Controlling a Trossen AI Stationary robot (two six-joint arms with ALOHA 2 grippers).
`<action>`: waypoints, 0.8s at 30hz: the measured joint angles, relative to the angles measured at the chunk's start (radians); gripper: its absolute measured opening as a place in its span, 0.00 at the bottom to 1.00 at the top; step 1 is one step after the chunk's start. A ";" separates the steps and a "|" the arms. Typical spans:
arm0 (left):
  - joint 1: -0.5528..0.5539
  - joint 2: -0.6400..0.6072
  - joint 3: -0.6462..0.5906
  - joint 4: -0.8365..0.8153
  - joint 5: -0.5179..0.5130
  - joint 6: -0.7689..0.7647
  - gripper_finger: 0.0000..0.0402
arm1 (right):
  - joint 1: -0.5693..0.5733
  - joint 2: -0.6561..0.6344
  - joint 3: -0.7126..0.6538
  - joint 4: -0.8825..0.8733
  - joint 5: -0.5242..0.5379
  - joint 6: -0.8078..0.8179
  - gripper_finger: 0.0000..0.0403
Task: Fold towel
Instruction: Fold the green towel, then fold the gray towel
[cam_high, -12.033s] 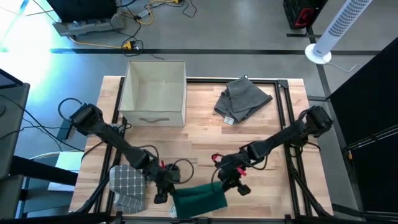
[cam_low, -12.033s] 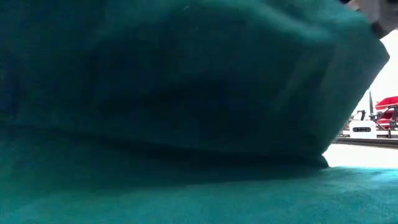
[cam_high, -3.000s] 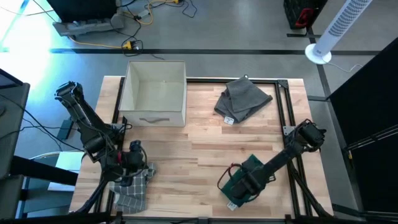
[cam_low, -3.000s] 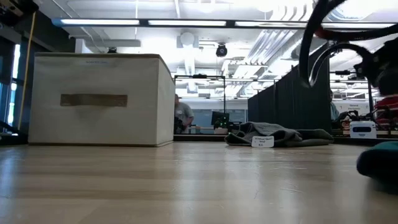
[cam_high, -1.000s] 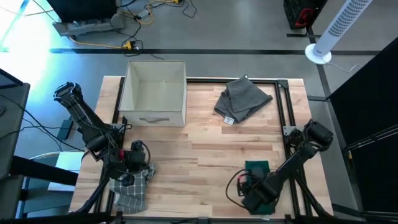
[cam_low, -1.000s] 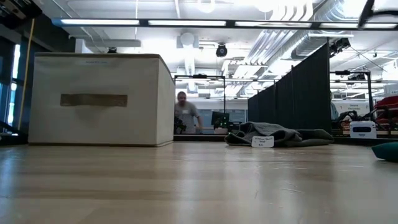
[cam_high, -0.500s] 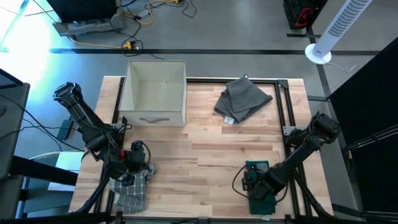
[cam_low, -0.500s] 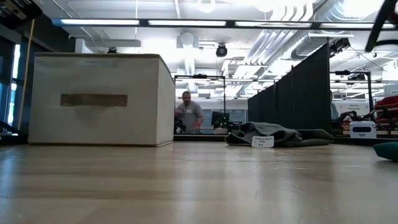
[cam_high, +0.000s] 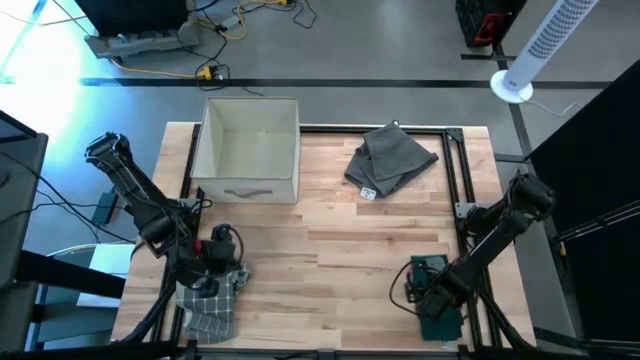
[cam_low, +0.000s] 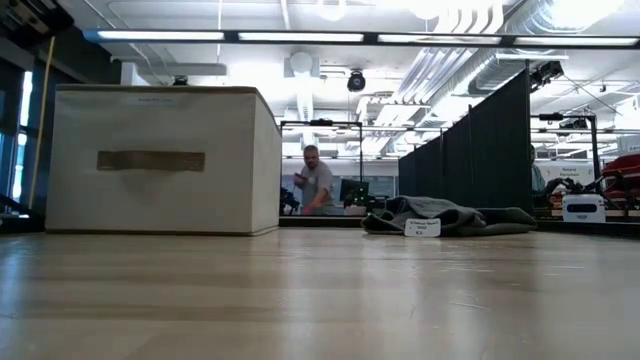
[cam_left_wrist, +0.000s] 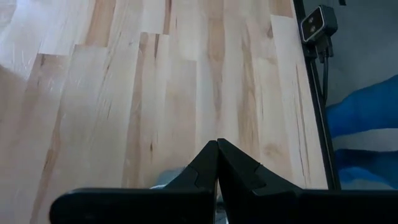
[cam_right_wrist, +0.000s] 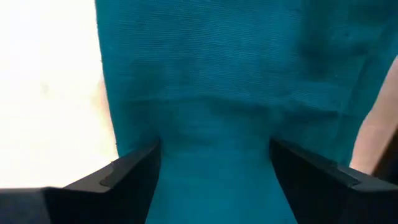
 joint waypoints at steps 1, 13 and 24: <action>0.004 0.000 0.000 0.006 0.000 0.000 0.00 | -0.005 -0.012 -0.011 -0.003 0.004 -0.001 0.71; 0.018 0.000 0.000 0.027 0.015 -0.011 0.00 | -0.044 -0.137 -0.092 -0.111 0.034 -0.007 0.71; 0.018 0.000 0.000 0.026 0.016 0.020 0.00 | -0.042 -0.234 0.044 -0.212 0.167 -0.064 0.71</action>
